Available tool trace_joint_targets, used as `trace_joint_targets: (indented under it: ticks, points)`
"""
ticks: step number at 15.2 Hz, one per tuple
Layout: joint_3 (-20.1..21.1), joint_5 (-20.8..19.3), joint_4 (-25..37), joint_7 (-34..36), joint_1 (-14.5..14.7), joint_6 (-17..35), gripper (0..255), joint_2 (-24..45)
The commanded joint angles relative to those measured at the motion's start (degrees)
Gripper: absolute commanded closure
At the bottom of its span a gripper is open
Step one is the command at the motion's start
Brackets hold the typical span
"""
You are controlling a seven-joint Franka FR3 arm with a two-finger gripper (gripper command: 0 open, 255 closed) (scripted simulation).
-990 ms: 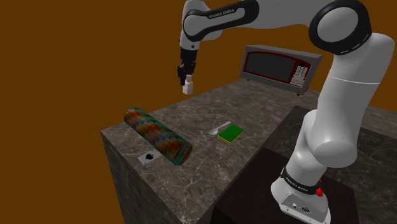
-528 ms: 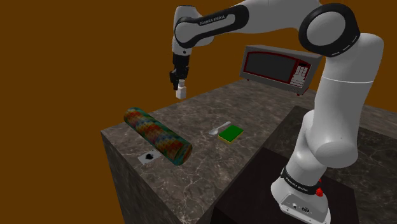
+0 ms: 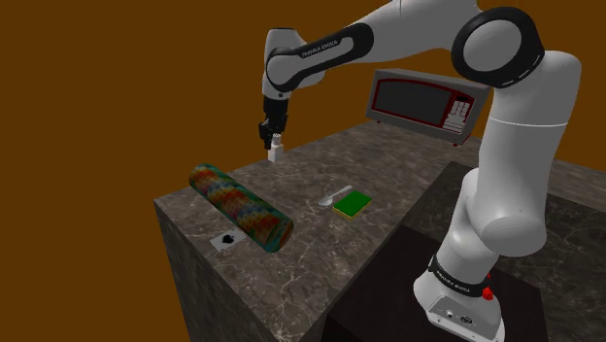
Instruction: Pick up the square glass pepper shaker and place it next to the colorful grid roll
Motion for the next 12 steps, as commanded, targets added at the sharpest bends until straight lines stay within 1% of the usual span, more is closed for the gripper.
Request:
trace_joint_targets:
  ticks: [1, 12]
  points:
    - [0.0, 0.1, -1.0, -0.2, -0.1, 1.4, 255, 0.4]
    - [0.1, 0.9, -5.5, -0.6, -0.3, 9.1, 255, 3.6]
